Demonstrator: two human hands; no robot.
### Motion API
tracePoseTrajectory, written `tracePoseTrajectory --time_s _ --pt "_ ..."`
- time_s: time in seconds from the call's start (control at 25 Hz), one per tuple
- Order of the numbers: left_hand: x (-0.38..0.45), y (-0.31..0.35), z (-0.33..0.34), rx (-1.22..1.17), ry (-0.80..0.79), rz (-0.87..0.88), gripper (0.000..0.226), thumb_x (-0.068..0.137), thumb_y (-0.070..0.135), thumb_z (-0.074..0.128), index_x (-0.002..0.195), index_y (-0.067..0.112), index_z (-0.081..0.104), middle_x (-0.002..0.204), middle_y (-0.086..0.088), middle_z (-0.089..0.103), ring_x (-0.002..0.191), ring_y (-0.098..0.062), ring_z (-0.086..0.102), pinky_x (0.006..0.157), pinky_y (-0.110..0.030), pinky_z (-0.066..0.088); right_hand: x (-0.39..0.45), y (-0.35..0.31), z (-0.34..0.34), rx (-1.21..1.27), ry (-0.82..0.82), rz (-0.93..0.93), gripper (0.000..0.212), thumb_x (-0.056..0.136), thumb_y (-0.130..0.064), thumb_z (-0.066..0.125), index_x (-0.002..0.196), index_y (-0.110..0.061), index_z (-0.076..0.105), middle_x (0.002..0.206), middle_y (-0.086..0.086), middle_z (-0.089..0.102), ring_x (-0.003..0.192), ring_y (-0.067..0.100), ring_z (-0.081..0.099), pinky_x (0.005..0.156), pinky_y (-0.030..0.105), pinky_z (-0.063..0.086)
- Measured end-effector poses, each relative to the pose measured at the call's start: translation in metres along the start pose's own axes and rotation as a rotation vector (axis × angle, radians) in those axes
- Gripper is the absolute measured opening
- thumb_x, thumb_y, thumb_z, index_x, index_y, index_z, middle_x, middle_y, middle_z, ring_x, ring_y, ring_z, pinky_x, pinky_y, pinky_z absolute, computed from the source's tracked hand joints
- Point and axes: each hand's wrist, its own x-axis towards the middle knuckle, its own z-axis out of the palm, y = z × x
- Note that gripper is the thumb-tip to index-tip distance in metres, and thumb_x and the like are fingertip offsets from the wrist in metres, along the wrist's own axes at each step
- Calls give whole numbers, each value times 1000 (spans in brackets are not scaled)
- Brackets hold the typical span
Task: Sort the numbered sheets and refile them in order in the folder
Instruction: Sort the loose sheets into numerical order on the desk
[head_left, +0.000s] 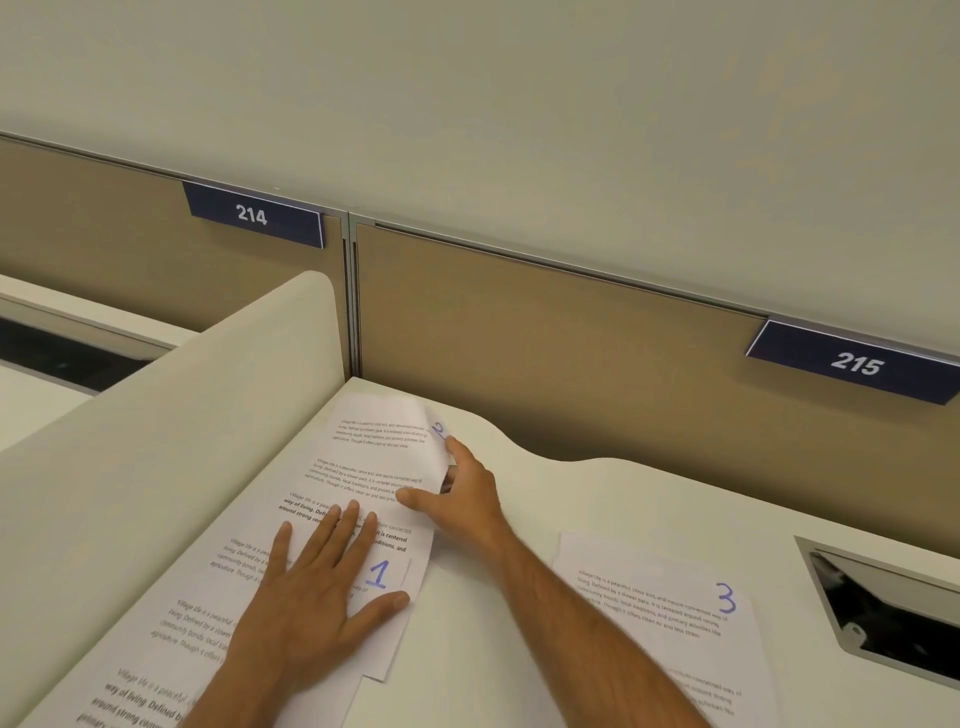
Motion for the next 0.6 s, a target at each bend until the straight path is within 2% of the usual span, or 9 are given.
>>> tracePoseTrajectory --time_s 0.12,0.24,0.32,0.48,0.6 --pt "0 1 -4 -34 -33 -16 92 88 87 19 159 29 16 165 8 12 152 -11 10 119 -45 -4 -8 1 13 59 144 62 59 71 -24 82 121 -22 50 106 2 72 92 20 70 83 41 59" --pt "0 3 -9 -103 -37 10 94 83 90 6 156 34 -10 163 14 -17 150 -6 -16 120 -45 -15 -14 -1 15 143 176 72 45 74 -14 80 112 -21 57 110 0 74 92 17 73 82 39 61" --pt "0 5 -13 -114 -45 16 91 84 88 8 153 36 -20 161 15 -26 148 -5 -24 120 -45 -16 -16 -8 9 186 185 69 40 77 -9 79 113 -18 64 111 0 75 94 17 73 84 37 62" --pt "-2 4 -14 -112 -56 25 93 85 88 14 152 36 -25 159 15 -31 147 -5 -27 121 -46 -15 -17 -26 -29 262 318 4 32 80 -2 74 107 -18 69 103 2 77 88 13 74 81 26 59" --pt "-1 0 -9 -103 -5 63 96 85 89 18 157 32 -10 164 12 -17 152 -11 -12 120 -45 -12 -20 -40 -68 281 375 -71 28 80 1 74 94 -21 65 99 3 77 83 12 73 75 25 59"
